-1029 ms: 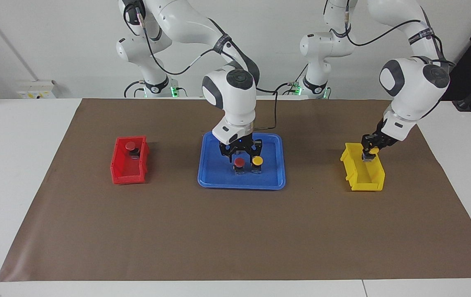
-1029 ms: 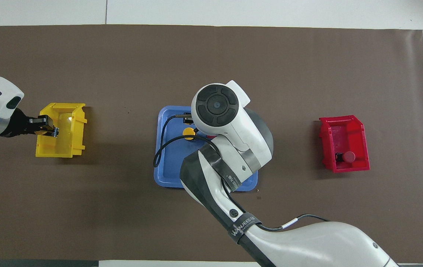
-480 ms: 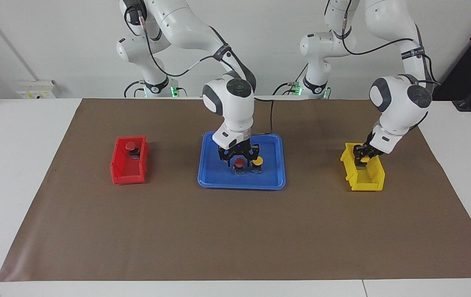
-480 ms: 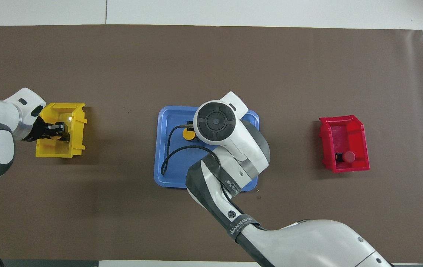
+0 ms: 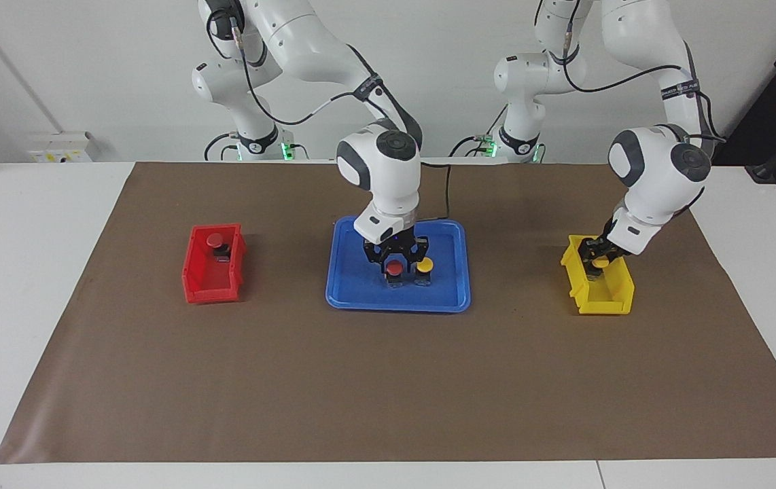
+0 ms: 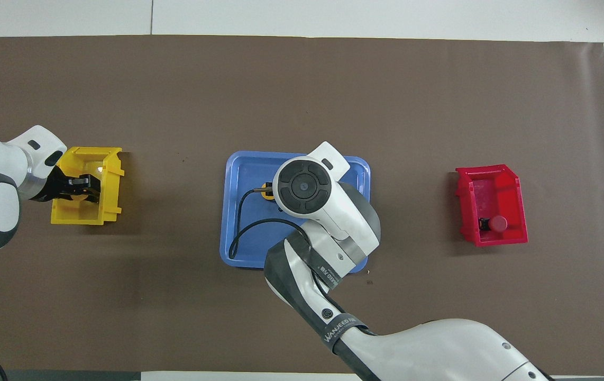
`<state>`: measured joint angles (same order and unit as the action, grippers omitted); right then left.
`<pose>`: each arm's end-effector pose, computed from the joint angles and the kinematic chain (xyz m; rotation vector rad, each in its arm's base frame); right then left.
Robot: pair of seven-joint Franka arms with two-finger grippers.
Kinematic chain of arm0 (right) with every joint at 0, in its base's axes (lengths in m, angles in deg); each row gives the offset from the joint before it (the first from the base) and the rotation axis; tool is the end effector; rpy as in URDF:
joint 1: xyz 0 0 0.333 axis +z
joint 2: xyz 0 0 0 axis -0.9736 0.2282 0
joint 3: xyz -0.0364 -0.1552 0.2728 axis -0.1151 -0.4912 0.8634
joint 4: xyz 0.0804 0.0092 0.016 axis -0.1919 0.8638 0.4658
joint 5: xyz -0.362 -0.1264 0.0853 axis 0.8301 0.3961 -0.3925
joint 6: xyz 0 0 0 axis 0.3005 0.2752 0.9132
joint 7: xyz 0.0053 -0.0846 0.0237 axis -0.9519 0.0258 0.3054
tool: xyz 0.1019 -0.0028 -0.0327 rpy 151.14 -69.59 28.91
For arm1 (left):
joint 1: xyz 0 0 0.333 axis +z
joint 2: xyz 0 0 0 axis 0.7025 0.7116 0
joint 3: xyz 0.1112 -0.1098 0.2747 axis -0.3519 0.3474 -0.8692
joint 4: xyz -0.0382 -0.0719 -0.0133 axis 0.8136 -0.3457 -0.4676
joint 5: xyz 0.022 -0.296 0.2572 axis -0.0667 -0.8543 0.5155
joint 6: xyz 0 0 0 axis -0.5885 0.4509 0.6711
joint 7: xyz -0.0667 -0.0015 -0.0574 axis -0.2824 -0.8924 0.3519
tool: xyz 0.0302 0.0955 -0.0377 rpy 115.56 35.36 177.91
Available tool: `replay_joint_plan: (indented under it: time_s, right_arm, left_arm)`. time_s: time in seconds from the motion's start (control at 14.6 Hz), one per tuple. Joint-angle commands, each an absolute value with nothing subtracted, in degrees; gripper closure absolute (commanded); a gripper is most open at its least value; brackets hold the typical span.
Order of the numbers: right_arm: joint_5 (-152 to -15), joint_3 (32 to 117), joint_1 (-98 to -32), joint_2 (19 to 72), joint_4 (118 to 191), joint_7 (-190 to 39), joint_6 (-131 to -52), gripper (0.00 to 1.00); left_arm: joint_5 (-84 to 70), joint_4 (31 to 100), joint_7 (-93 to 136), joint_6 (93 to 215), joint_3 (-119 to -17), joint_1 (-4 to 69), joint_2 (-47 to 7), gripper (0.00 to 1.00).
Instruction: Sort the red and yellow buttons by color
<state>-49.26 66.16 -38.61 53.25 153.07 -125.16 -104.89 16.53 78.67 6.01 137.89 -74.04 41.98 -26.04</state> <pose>0.5272 0.3961 0.3416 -3.1161 0.0606 -0.1771 0.5416 0.0019 0.3709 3.1143 0.0404 -0.1064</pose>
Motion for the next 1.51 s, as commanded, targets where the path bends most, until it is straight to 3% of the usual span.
replay_joint_plan:
  time_s: [0.0, 0.14, 0.27, 0.34, 0.48, 0.75, 1.03, 1.44]
  right_arm:
    - [-48.3, 66.1, -39.1, 51.8, 152.6, -126.3, -102.8, 0.81]
    - [-48.3, 65.9, -40.7, 50.1, 149.0, -125.5, -97.3, 0.83]
    - [-49.1, 66.0, -44.1, 44.8, 148.6, -120.8, -93.2, 0.83]
    - [-49.2, 65.9, -46.4, 41.4, 149.9, -117.9, -91.1, 0.83]
    - [-49.3, 66.0, -51.8, 34.3, 156.1, -109.7, -87.3, 0.83]
    - [-53.9, 65.9, -65.1, 22.8, 169.5, -90.0, -88.6, 0.83]
    - [-55.8, 65.8, -74.7, 19.9, 179.1, -77.5, -95.8, 0.83]
    - [-55.8, 65.8, -77.0, 23.2, 182.1, -73.0, -102.0, 0.83]
  left_arm:
    - [15.3, 72.7, 5.3, 129.2, -74.3, 41.6, -28.0, 0.36]
    - [15.0, 68.3, 5.5, 124.7, -74.3, 41.5, -29.0, 0.35]
    - [14.5, 65.0, 6.4, 123.5, -72.7, 40.9, -28.9, 0.09]
    - [14.4, 64.5, 8.1, 123.7, -71.5, 39.2, -28.8, 0.05]
    - [14.4, 64.5, 15.6, 126.4, -71.1, 33.4, -28.8, 0.00]
    - [14.5, 65.0, 33.8, 133.5, -71.2, 18.1, -26.2, 0.00]
    - [16.2, 64.6, 47.9, 142.0, -71.4, 7.7, -19.6, 0.02]
    - [20.0, 64.8, 52.2, 146.7, -71.4, 5.2, -12.7, 0.05]
